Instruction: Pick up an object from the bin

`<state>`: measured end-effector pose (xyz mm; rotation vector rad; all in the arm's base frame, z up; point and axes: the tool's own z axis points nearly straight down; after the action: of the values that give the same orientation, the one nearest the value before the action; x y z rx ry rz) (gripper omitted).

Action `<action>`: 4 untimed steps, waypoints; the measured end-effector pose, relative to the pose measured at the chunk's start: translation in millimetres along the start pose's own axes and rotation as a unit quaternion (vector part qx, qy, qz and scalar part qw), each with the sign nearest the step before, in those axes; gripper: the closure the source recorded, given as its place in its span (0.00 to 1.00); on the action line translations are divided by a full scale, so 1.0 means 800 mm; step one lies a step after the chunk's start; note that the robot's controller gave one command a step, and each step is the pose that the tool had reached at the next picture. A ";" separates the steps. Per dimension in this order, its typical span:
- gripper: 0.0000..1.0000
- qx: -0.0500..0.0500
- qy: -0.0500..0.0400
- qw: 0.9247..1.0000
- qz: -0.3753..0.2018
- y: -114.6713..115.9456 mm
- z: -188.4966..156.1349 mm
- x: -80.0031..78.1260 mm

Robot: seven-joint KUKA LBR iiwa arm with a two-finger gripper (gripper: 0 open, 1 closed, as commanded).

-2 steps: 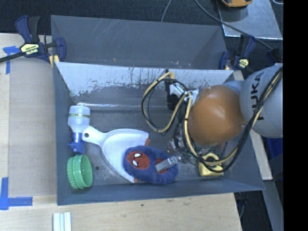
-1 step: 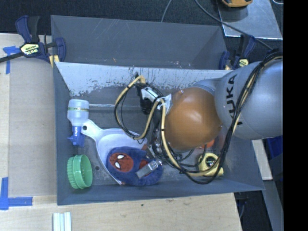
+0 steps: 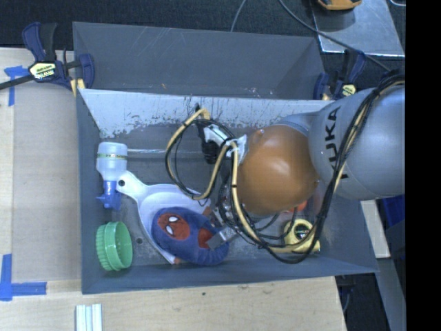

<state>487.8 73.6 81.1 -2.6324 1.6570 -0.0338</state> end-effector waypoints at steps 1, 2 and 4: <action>1.00 0.001 -0.001 0.921 -0.390 -0.022 -0.025 0.008; 1.00 0.003 -0.001 0.948 -0.318 -0.052 -0.096 -0.022; 1.00 0.003 -0.005 0.995 -0.101 -0.076 -0.067 -0.018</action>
Offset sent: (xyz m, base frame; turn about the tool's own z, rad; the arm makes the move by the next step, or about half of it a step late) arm 0.0180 0.0016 0.0213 -0.8044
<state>534.4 112.0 136.7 -2.7790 1.3782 -0.0313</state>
